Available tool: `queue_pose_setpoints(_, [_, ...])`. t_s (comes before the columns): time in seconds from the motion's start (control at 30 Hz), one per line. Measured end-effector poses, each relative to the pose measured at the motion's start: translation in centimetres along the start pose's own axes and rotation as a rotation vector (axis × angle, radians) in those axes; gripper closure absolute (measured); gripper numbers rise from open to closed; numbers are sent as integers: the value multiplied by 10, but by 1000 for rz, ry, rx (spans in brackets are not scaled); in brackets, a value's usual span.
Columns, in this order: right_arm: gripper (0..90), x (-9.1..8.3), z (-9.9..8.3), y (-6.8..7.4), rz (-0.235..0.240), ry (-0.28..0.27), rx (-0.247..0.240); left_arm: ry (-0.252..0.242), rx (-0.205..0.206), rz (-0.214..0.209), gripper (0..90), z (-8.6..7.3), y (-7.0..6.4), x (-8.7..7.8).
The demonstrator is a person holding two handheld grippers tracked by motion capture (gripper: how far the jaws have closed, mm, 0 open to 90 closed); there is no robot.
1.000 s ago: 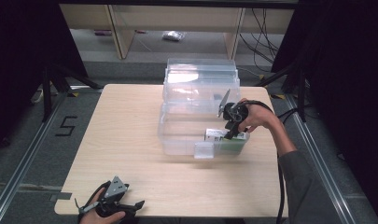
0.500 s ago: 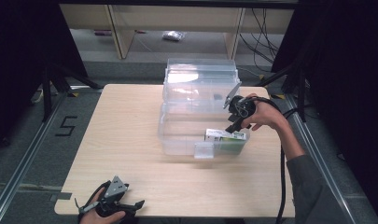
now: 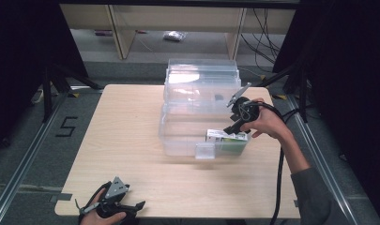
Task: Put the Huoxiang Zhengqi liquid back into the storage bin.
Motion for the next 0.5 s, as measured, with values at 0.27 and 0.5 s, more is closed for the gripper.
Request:
queue_pose_setpoints(0.27, [326, -1, -7, 10, -20, -35, 44, -8, -15, 8, 155, 0, 1, 1])
queue_pose_setpoints(0.5, [319, -3, -8, 22, -20, -86, 46, 3, -1, 1, 155, 0, 1, 0])
Point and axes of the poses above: each handheld gripper's, and its own axes: x roughly forward along the jaws, z roughly out of its top, y roughly to its left, the point moved 9 cm from there along x, roughly forward along the jaws, and after that the axes turned 6 degrees about -x, right-handed, at the moved point
